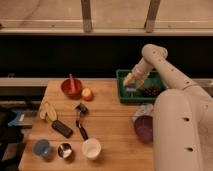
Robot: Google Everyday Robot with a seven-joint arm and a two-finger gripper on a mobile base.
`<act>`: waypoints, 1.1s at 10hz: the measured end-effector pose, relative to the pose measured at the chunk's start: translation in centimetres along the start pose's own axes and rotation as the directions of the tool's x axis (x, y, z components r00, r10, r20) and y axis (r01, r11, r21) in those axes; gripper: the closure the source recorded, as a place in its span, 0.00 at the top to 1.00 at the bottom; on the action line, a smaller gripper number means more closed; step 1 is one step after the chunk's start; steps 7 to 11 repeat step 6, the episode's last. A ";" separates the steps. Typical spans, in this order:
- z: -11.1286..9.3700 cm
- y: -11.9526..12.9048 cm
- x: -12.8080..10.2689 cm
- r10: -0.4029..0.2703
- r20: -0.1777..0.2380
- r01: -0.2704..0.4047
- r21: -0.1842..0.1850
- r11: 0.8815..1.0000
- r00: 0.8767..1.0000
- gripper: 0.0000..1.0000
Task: Place sponge in tray
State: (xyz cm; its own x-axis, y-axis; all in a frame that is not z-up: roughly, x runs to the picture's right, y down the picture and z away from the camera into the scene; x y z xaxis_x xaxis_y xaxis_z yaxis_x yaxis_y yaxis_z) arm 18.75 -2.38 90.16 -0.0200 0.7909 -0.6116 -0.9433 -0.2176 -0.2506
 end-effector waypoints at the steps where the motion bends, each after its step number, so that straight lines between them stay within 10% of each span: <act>1: 0.2 -0.1 0.2 -0.001 -0.007 0.001 0.003 1.000 1.000 0.70; 11: 0.2 -0.2 0.4 0.003 -0.007 -0.003 0.006 1.000 1.000 0.70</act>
